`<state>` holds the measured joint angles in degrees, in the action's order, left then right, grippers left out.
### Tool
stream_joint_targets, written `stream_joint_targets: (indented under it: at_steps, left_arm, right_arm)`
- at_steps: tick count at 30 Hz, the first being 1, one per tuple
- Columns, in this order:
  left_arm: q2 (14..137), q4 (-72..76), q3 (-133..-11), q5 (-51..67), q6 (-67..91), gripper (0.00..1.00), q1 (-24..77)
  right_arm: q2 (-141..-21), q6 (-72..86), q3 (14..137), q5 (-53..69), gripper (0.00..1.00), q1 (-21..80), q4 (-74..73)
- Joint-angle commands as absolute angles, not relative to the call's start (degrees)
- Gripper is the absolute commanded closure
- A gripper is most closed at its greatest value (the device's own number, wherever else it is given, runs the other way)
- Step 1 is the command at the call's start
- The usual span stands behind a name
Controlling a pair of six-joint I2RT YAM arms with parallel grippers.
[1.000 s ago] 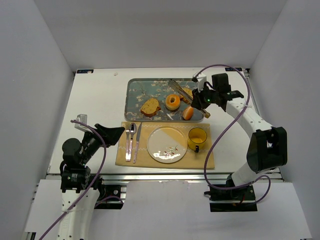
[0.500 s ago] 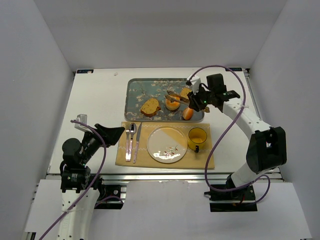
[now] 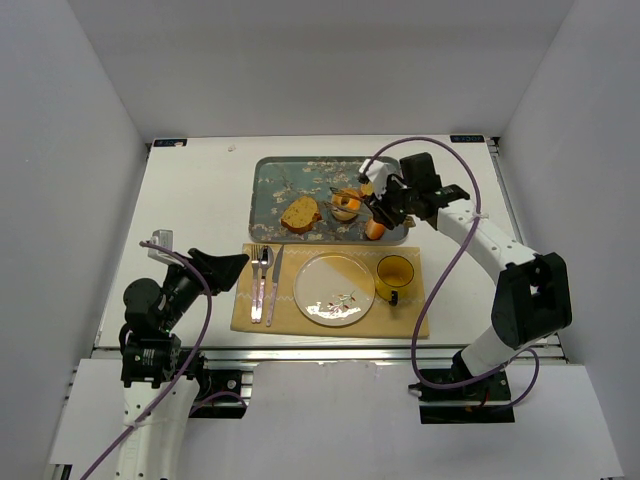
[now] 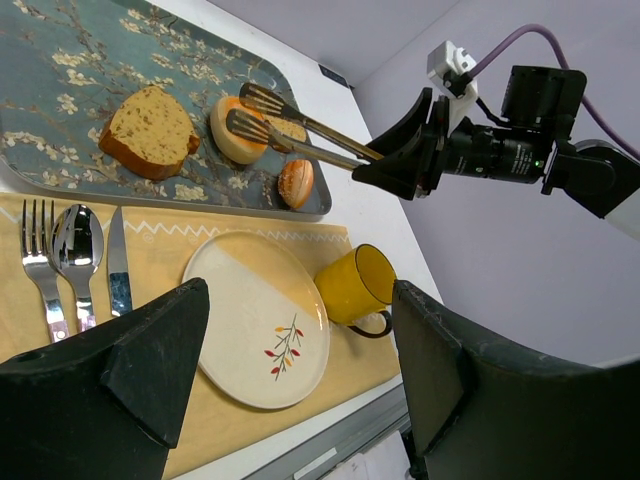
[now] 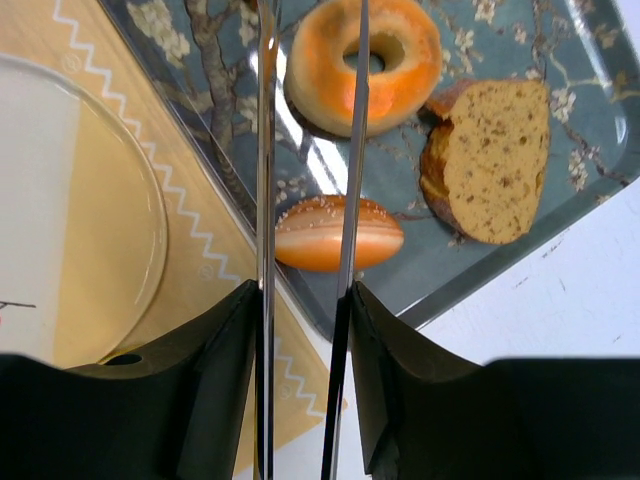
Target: Place the bread
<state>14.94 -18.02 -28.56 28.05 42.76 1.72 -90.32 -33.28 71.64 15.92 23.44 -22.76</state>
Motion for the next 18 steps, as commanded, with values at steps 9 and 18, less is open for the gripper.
stream_joint_targets:
  at_steps: [9,18]
  left_arm:
    - [14.24,-18.98,-29.00,27.51,42.63,0.17,1.58]
    - [14.06,-18.81,-29.00,27.60,42.71,0.17,1.50]
  right_arm:
    - [-86.84,-37.35,68.29,11.60,0.53,24.87,-22.50]
    - [-85.60,-37.27,65.48,8.53,0.52,25.22,-20.83]
